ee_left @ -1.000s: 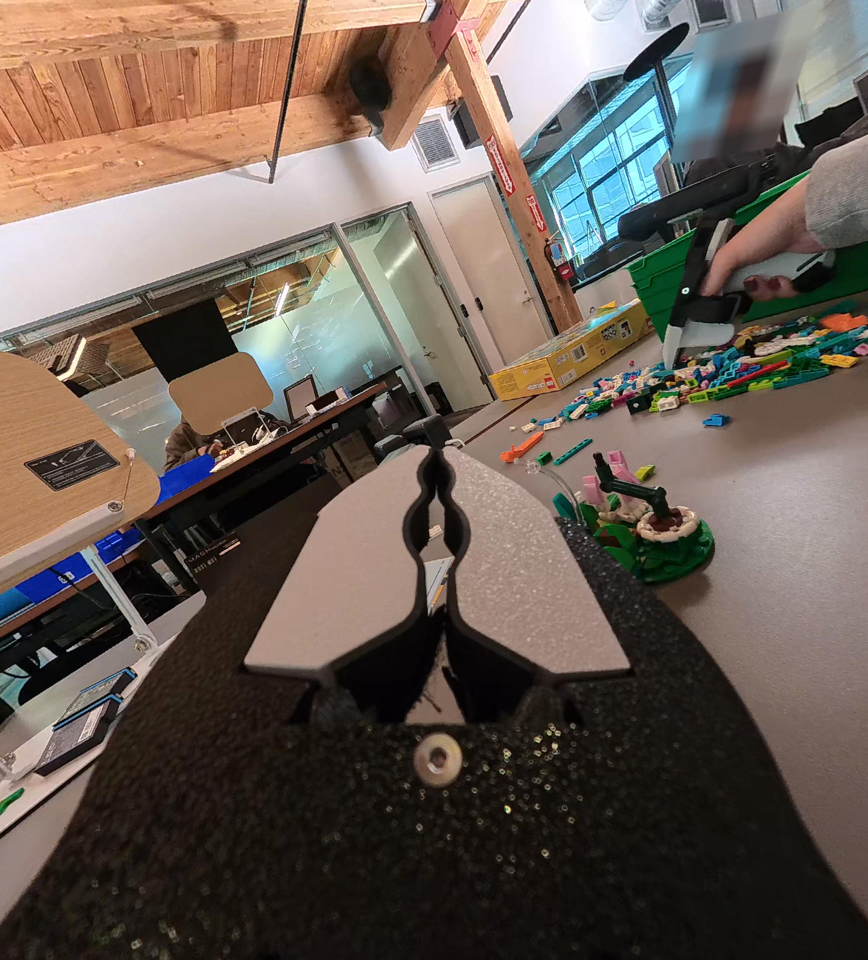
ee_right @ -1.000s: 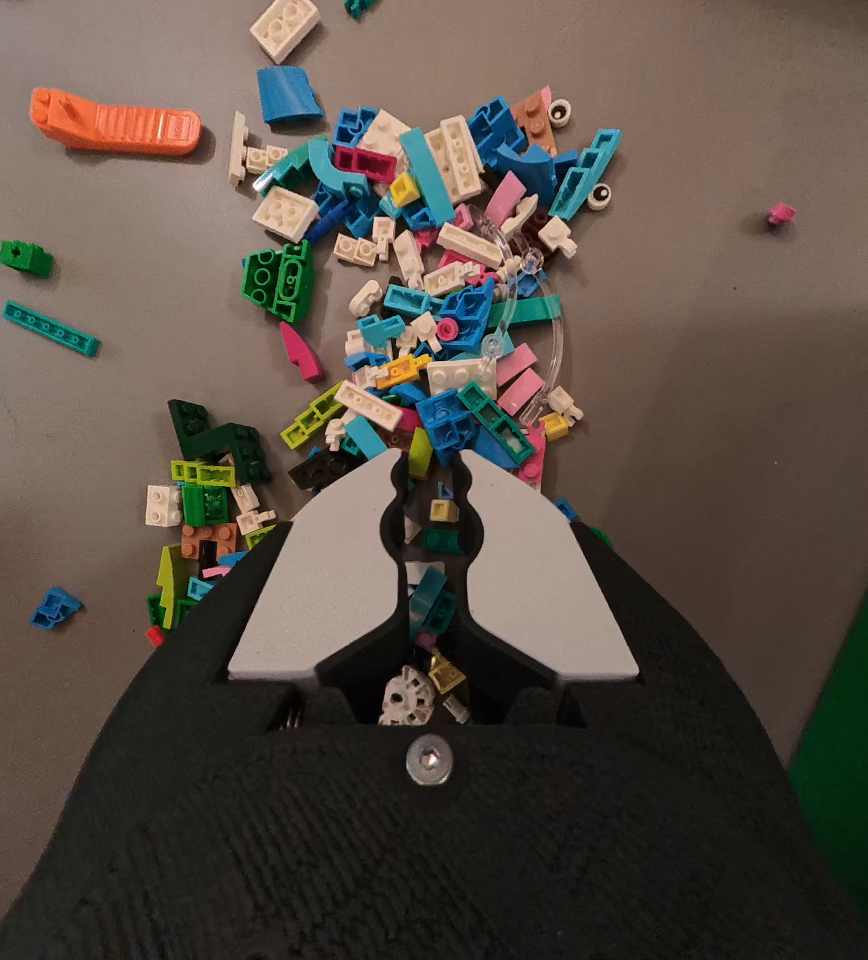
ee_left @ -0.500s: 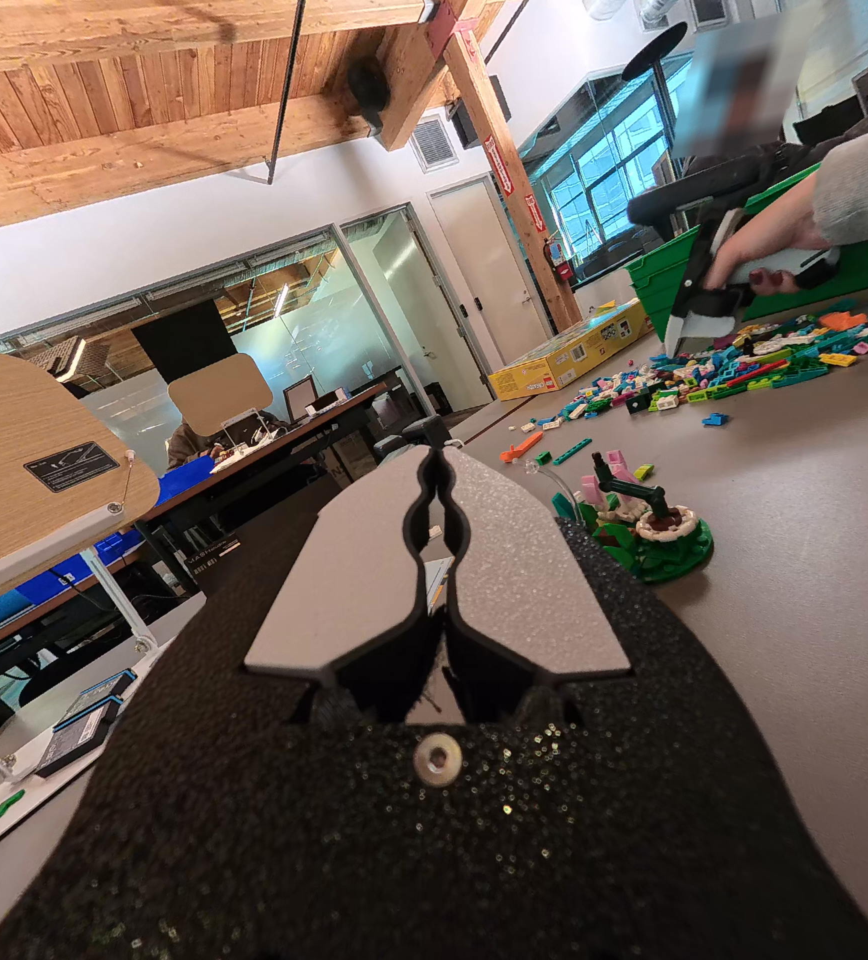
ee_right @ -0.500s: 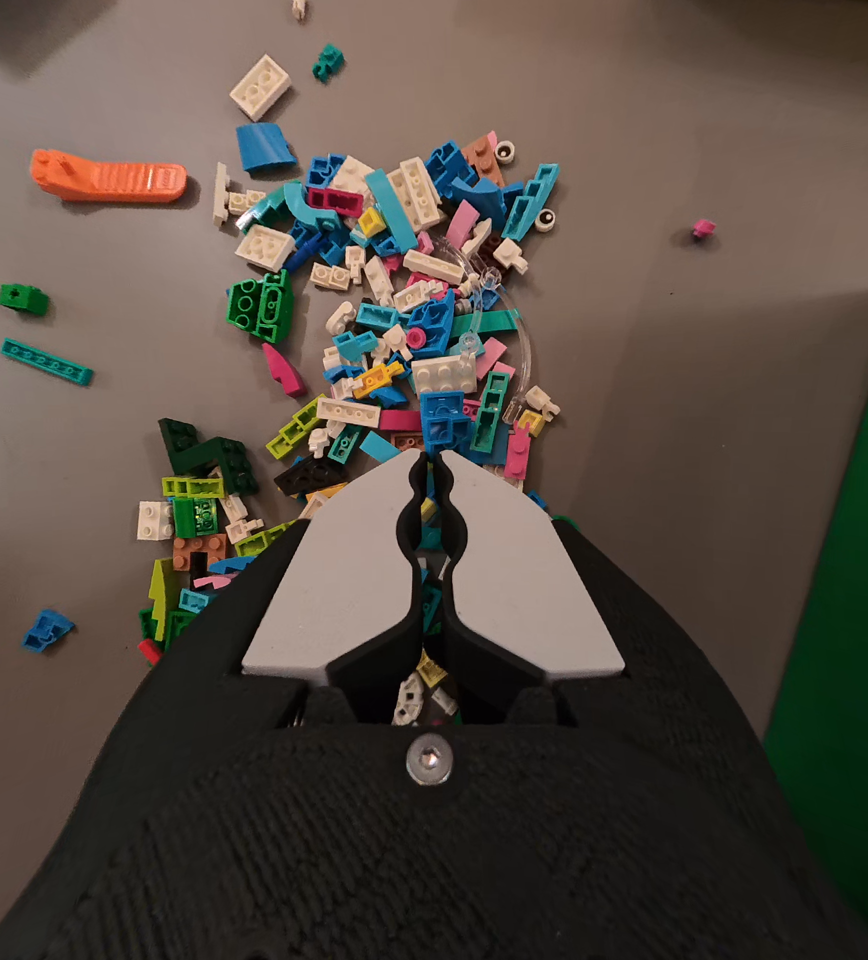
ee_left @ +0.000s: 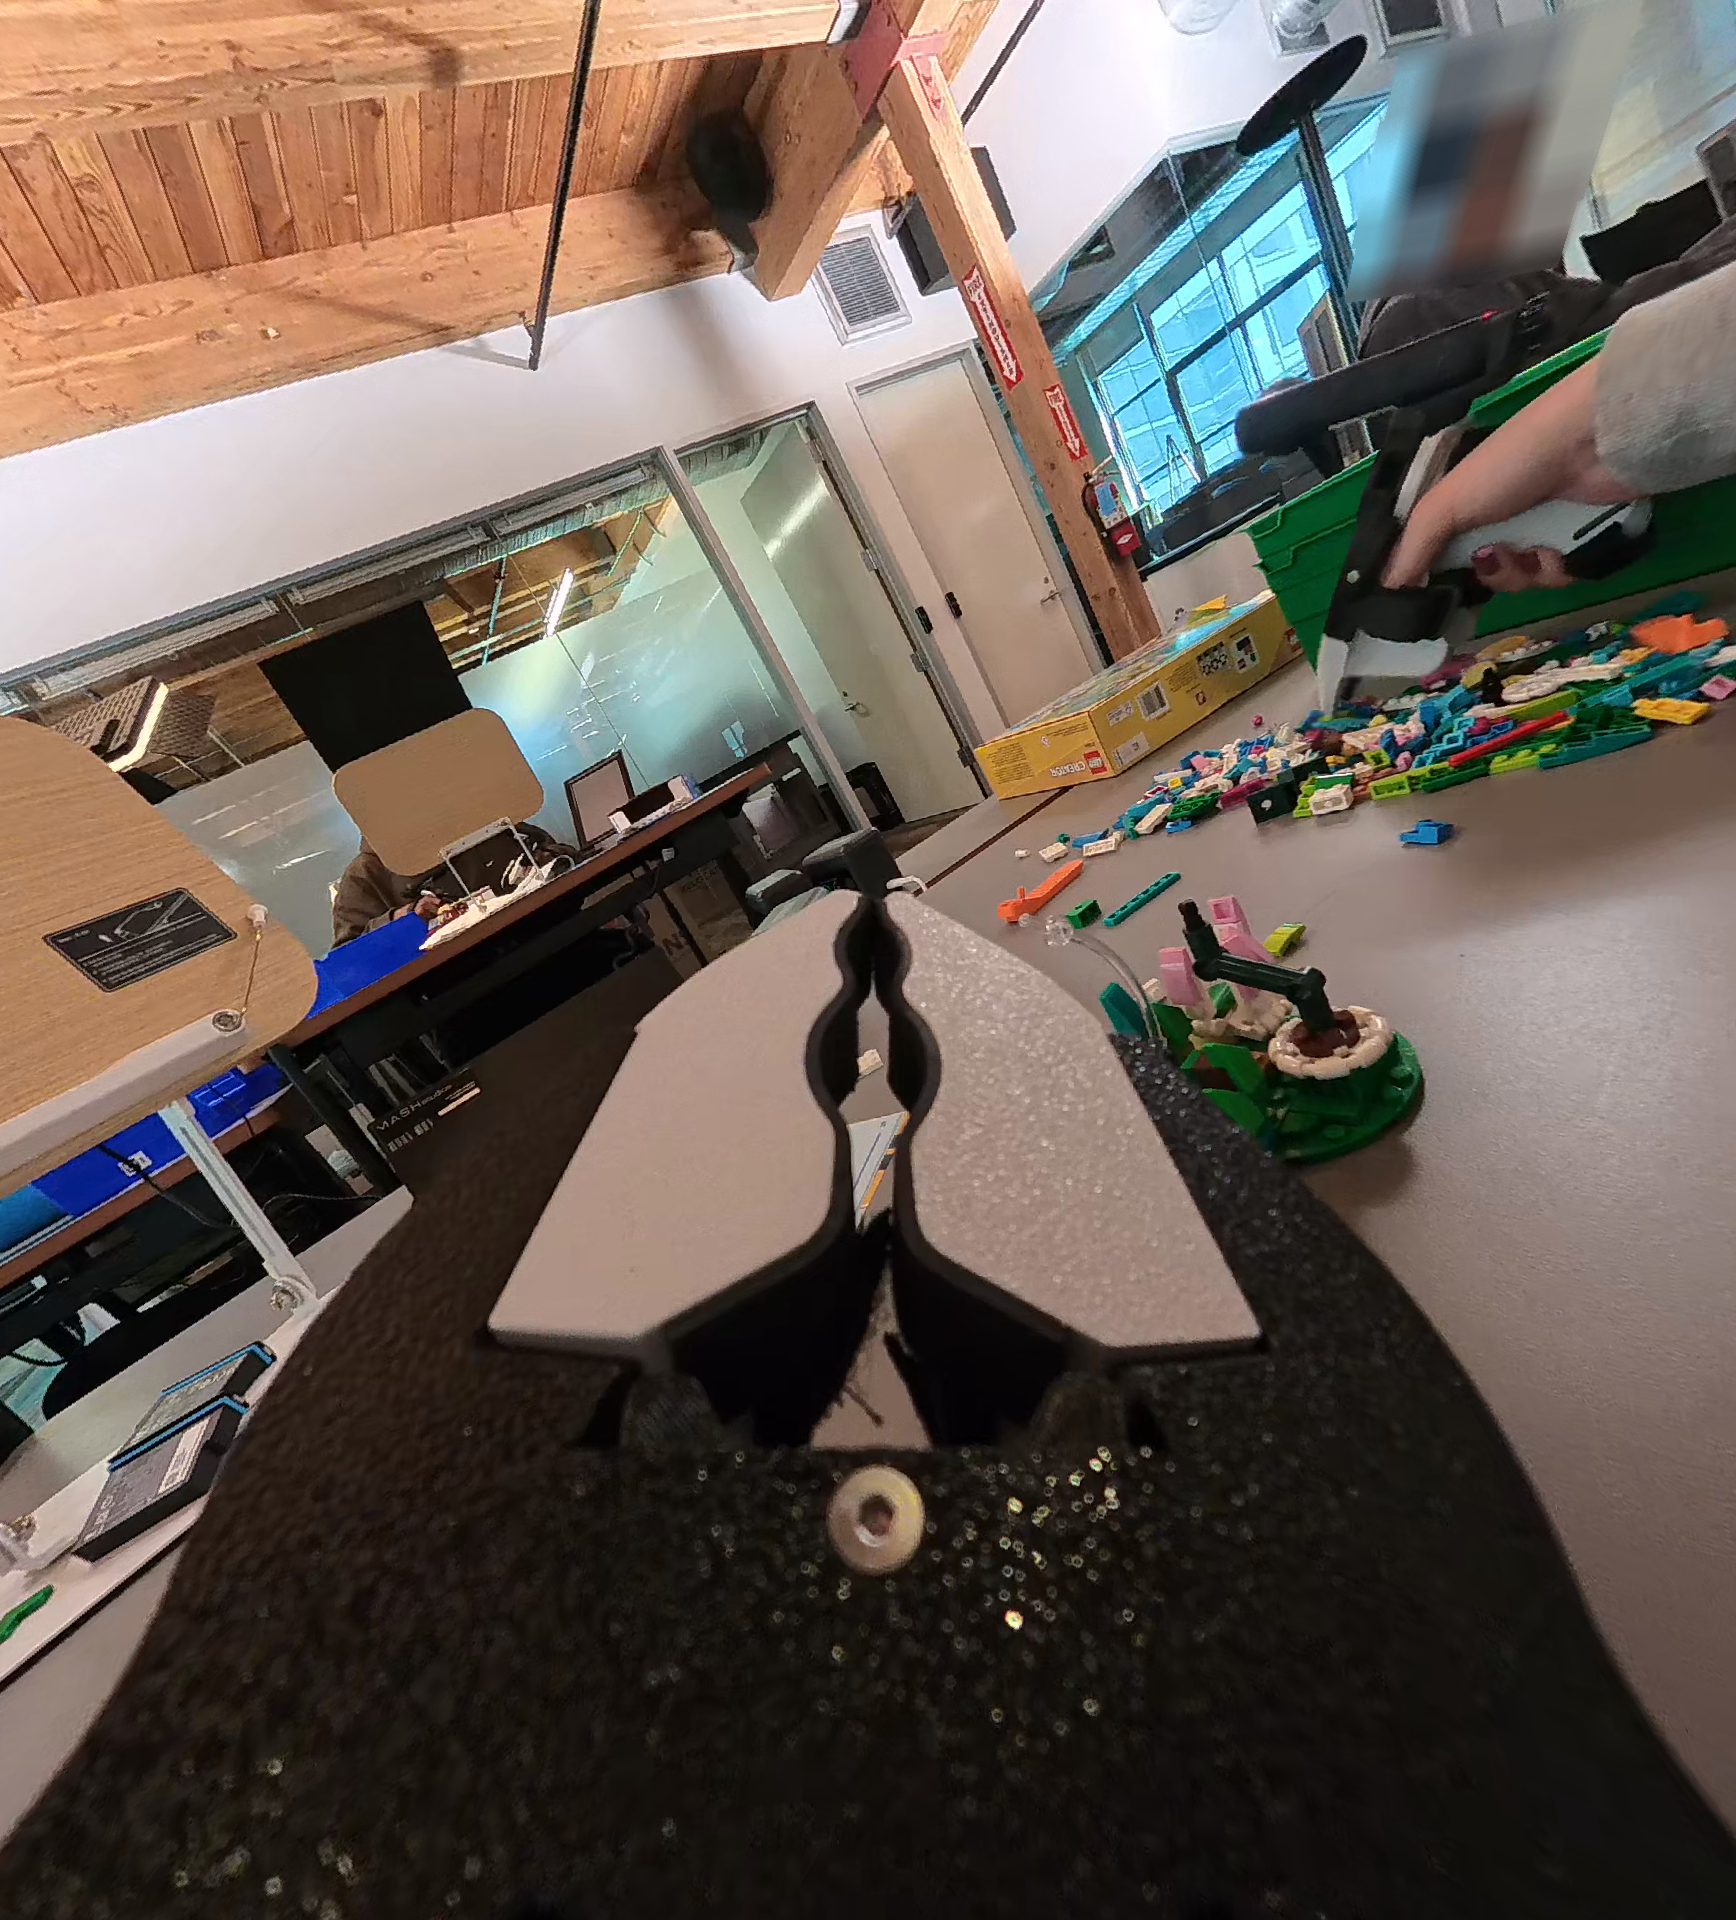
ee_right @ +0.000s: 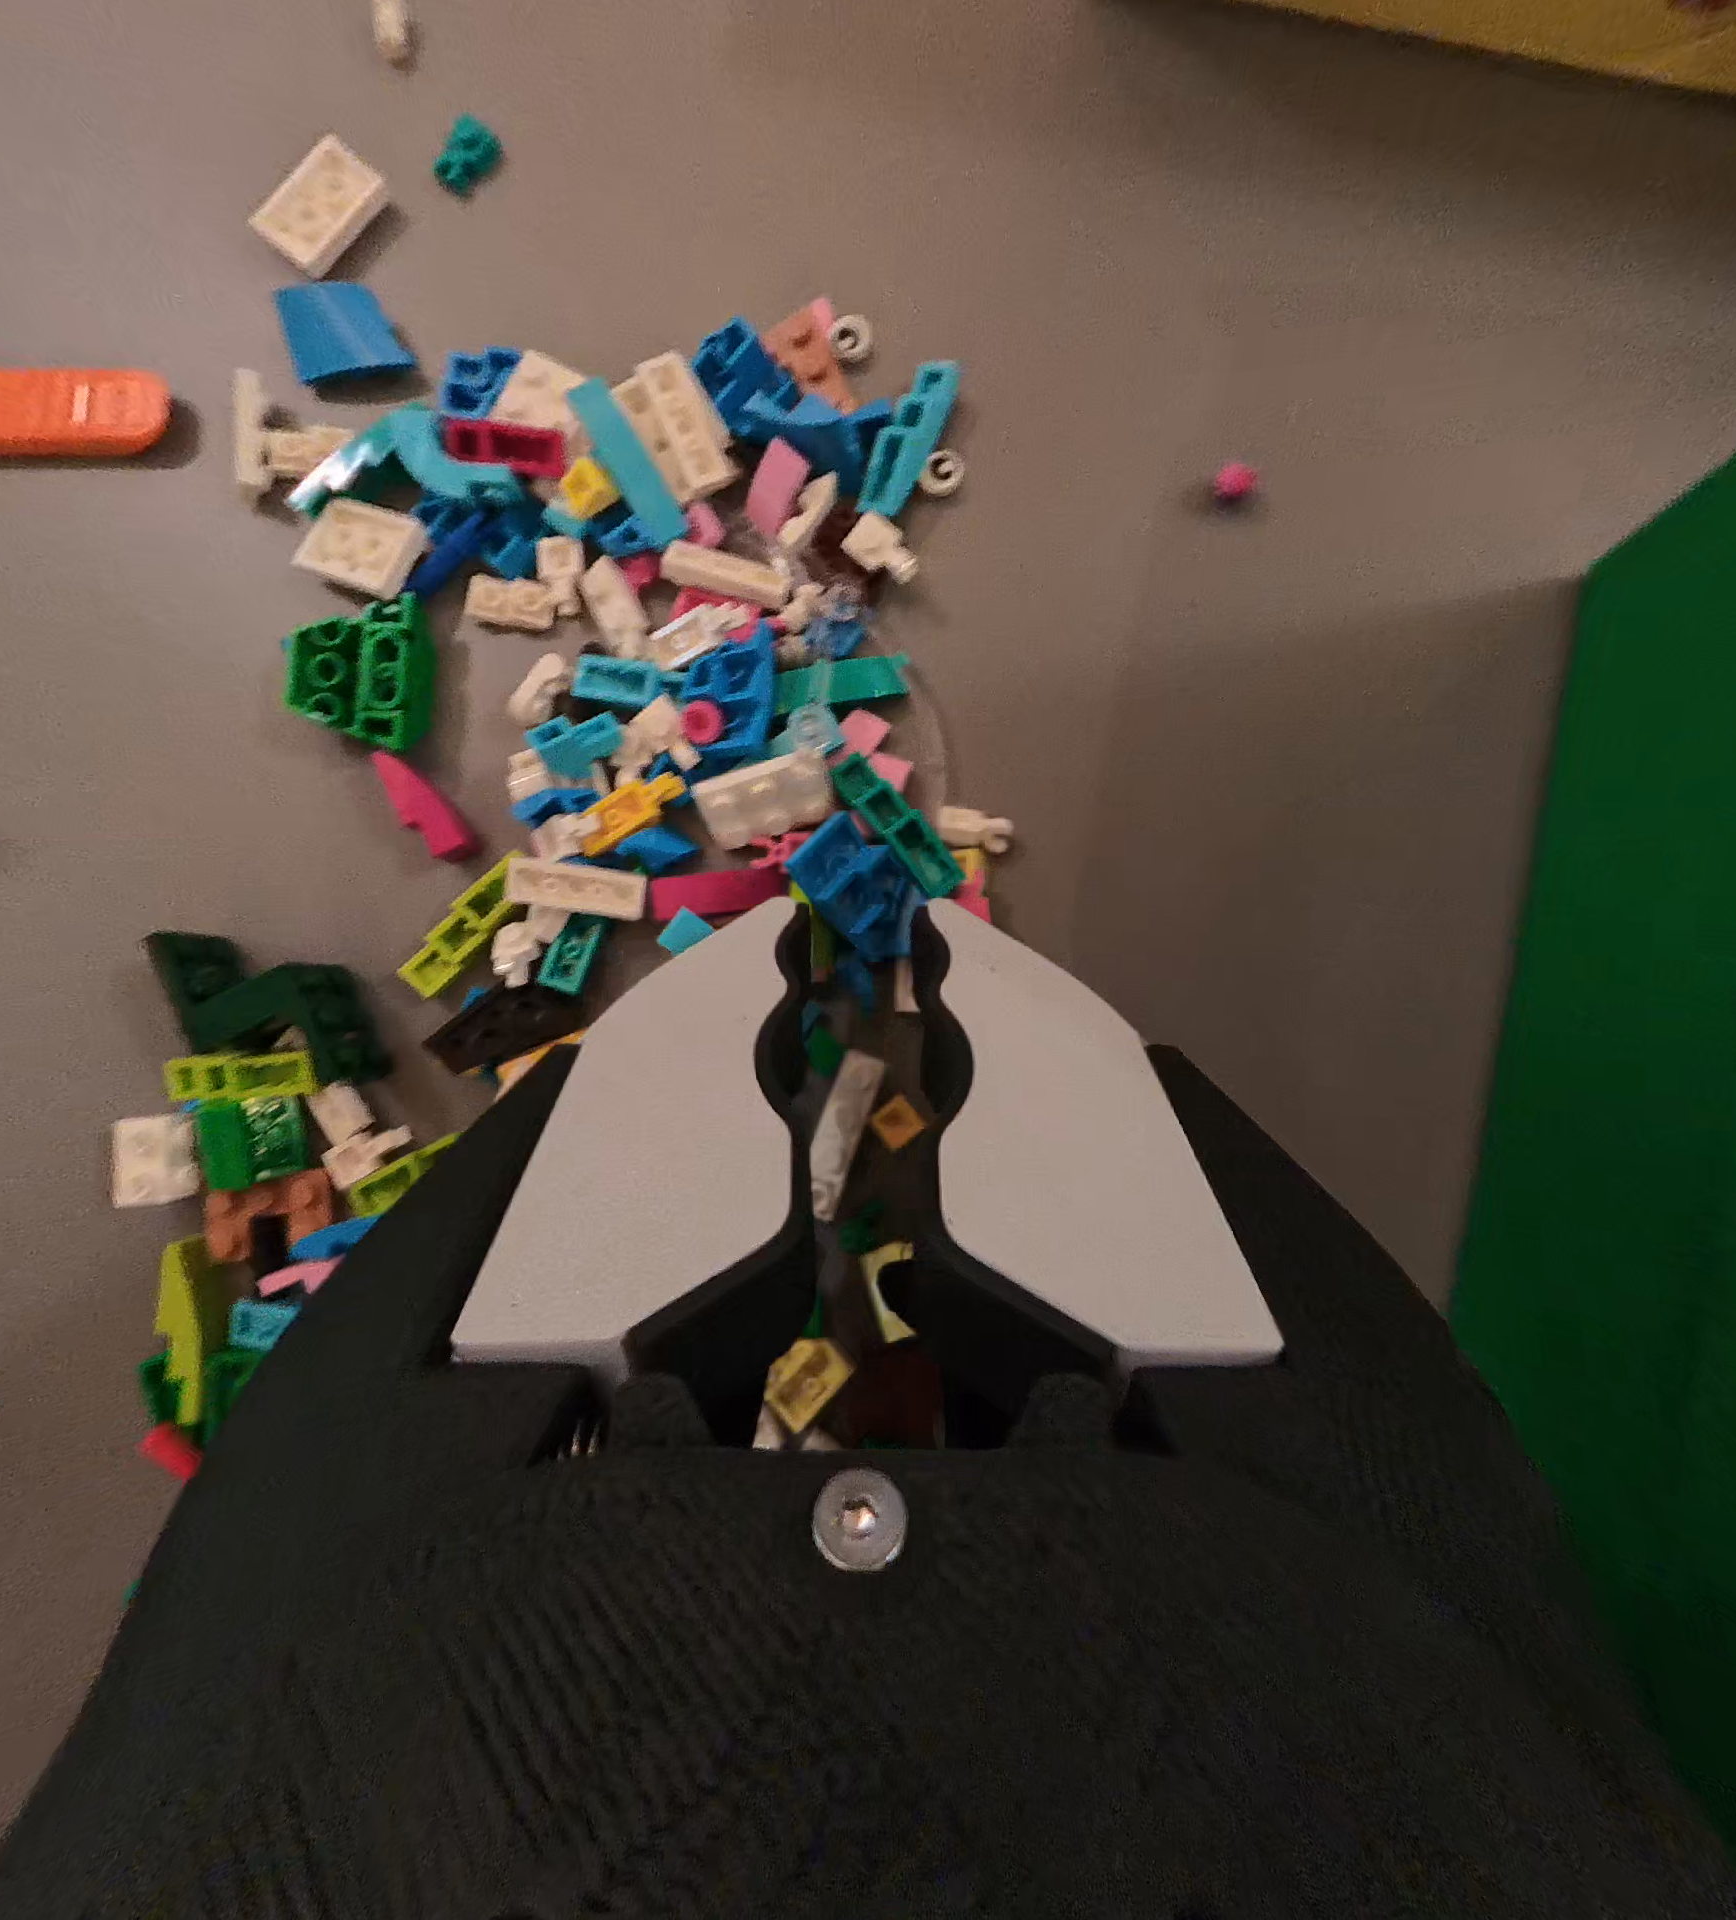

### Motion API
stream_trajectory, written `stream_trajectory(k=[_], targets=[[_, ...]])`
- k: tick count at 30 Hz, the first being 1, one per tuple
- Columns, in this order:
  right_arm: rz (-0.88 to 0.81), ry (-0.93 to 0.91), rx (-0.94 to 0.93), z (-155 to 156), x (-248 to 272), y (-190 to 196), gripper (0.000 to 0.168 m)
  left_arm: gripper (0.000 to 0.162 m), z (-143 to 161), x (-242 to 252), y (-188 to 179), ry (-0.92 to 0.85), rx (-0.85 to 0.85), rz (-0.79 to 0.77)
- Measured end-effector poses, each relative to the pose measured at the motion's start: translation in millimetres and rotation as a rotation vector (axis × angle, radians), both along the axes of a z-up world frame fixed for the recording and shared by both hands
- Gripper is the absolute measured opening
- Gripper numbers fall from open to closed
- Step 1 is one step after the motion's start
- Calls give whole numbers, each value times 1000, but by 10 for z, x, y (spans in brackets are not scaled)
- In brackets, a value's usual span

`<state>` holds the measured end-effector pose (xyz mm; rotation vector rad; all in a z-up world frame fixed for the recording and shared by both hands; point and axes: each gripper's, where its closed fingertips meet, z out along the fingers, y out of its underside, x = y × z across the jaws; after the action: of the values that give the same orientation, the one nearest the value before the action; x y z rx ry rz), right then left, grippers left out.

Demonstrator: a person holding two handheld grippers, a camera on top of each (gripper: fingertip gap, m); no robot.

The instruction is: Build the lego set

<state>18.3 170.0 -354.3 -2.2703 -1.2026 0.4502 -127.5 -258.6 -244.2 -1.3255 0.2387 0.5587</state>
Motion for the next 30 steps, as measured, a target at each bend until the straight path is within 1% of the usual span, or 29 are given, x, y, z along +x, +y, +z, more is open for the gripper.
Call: stream_trajectory(k=[1, 3, 6, 10, 14, 18, 19, 23, 27, 30], targets=[[-22, -8, 41, 26, 23, 59, 16, 0, -1, -1, 1, 0, 0, 0], [-47, -33, 84, 52, 71, 122, 16, 0, 1, 0, 0, 0, 0, -1], [-24, -53, 98, 70, 87, 96, 17, 0, 1, -1, 0, 2, 0, -1], [7, -13, 44, 98, 36, 19, 16, 0, 1, -1, 1, 3, -1, -1], [5, -4, -24, 34, 2, -5, 20, 0, -1, 1, 3, 6, -3, -1], [7, -24, -24, -19, -22, 1, 20, 0, -2, 1, 4, 8, -4, -2], [9, -36, -19, -35, -19, 5, 19, 0, -2, 1, 4, 8, -4, -2], [21, -71, 11, -44, -4, 14, 6, 0, -1, 0, 3, 7, -3, -2], [33, -43, 38, 42, -18, -1, 5, 0, 0, -2, 3, 6, -3, -2], [87, 53, 46, 196, -134, -134, 5, 0, 1, -1, 3, 6, -2, -1]])
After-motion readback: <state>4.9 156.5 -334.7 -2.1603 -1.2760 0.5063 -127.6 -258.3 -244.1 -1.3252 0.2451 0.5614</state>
